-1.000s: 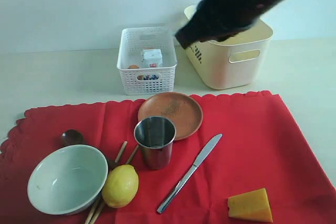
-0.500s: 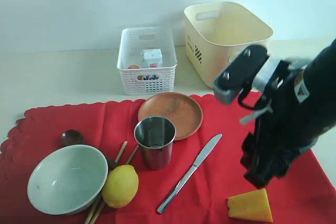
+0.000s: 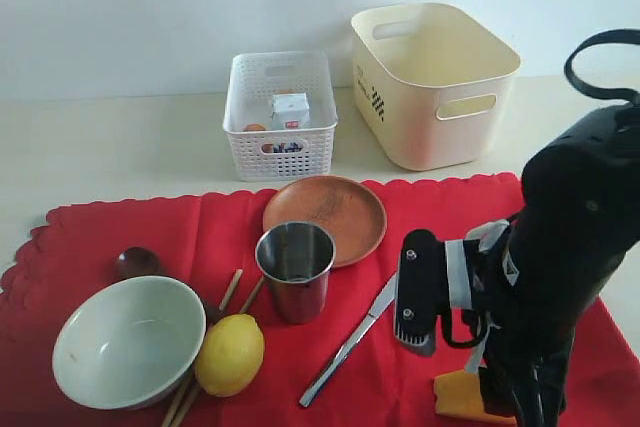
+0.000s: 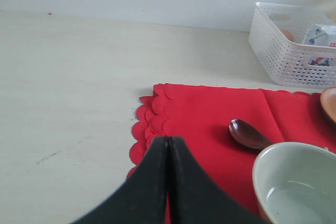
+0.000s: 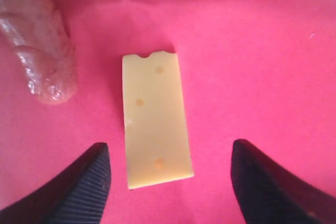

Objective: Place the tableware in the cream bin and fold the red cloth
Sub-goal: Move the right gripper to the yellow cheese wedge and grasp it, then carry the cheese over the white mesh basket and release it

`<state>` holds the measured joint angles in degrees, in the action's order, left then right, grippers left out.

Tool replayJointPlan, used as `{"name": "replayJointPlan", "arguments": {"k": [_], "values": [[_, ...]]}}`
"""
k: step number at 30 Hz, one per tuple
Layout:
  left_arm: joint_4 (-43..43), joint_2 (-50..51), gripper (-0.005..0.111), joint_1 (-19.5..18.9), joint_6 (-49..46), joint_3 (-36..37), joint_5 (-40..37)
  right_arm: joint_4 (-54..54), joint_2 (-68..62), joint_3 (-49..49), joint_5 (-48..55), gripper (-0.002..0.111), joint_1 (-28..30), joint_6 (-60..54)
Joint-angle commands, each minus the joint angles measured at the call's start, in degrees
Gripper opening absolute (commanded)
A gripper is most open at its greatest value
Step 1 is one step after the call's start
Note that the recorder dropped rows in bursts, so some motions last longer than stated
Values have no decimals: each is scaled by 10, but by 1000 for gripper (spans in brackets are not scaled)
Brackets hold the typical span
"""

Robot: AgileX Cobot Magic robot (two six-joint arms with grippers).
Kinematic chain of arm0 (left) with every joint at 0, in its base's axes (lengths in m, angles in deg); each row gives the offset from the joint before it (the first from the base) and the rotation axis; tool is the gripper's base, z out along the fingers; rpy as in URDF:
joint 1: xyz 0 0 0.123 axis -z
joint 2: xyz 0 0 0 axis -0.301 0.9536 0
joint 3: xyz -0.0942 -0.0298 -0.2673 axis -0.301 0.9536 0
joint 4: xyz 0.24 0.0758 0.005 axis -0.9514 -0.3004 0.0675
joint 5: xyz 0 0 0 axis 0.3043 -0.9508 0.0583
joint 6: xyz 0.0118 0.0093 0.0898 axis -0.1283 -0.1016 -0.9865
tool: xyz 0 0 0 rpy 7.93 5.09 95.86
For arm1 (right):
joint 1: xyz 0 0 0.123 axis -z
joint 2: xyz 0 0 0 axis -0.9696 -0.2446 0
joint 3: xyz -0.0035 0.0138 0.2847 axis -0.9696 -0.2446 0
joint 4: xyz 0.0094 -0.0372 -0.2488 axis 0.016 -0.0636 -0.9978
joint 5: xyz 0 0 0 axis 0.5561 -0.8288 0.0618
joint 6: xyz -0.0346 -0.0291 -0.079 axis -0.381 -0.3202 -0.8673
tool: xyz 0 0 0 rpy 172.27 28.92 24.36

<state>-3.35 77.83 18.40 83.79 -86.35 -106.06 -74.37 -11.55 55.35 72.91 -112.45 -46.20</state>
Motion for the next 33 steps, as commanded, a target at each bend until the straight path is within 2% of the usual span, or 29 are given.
{"name": "replayJointPlan", "arguments": {"k": [1, 15, 18, 24, 33], "values": [[0, -3, 1, 3, 1, 0, 4, -31, -30, -2, -7, 64, -1, -13], [0, -3, 1, 3, 1, 0, 4, -19, -82, -2, -42, 61, -1, -12], [0, -3, 1, 3, 1, 0, 4, -19, -89, -2, -28, 48, -1, -12], [0, -3, 1, 3, 1, 0, 4, -10, -88, 4, 16, 0, -1, -10], [0, -3, 1, 3, 1, 0, 4, -15, -50, 99, 94, 0, -1, 73]]}}
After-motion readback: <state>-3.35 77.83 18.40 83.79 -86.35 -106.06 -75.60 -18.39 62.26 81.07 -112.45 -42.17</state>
